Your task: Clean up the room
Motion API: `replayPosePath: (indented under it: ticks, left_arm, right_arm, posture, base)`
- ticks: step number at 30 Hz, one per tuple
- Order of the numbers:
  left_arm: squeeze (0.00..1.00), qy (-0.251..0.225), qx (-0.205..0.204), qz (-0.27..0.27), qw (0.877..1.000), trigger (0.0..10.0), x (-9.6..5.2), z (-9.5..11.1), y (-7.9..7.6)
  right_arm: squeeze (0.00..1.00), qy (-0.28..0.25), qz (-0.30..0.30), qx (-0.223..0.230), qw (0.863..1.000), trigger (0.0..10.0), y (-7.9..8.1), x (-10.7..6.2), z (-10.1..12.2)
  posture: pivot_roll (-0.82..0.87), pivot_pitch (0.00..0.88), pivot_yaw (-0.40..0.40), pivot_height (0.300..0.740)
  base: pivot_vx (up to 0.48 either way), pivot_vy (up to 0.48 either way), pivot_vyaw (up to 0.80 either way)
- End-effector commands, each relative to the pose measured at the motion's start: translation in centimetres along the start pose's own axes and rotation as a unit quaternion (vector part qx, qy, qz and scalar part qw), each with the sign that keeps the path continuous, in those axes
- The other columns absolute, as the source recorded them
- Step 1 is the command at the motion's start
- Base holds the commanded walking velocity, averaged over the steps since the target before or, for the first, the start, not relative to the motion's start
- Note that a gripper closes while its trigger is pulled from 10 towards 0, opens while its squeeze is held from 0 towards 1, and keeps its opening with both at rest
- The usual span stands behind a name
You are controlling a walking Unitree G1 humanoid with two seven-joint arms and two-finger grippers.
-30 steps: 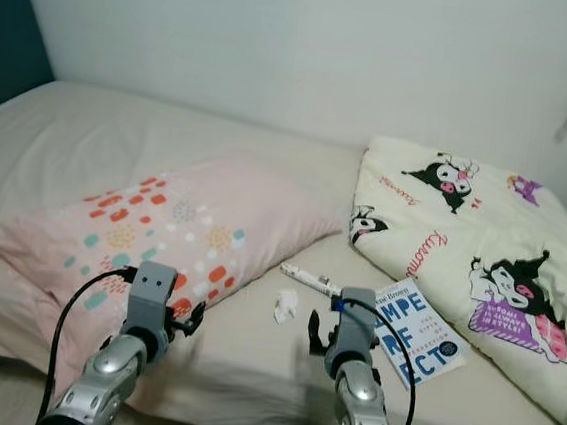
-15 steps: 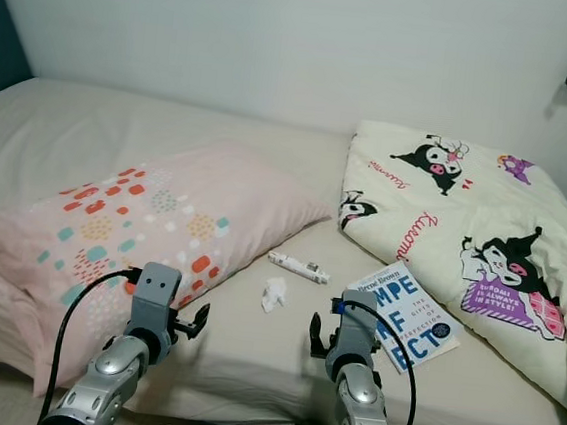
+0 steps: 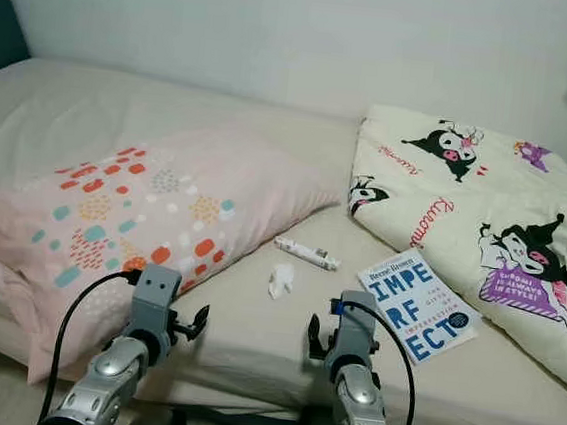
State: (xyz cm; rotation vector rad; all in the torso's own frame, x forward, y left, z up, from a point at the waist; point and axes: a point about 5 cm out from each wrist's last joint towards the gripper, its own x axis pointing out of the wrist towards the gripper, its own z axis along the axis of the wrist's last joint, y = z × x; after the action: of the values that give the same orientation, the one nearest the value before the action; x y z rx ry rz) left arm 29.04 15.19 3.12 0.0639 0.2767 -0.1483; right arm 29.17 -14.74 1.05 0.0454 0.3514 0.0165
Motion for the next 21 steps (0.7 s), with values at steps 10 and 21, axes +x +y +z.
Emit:
replayPosePath:
  ticks: [10,21]
  left_arm:
    - [0.00,-0.006,0.002,-0.003,1.000,10.0,-0.3,-0.1,-0.3]
    - [0.00,-0.108,0.031,-0.028,0.993,10.0,-3.3,2.5,0.7]
  right_arm:
    - [0.93,-0.023,0.015,0.013,1.000,10.0,-0.1,0.3,1.0]
    - [1.00,-0.046,0.089,-0.025,0.995,10.0,0.8,3.3,6.6]
  posture:
    - [0.00,0.068,-0.093,0.592]
    - [0.11,0.219,-0.158,0.592]
  base:
    - [0.000,0.000,0.00]
    - [0.000,0.000,0.00]
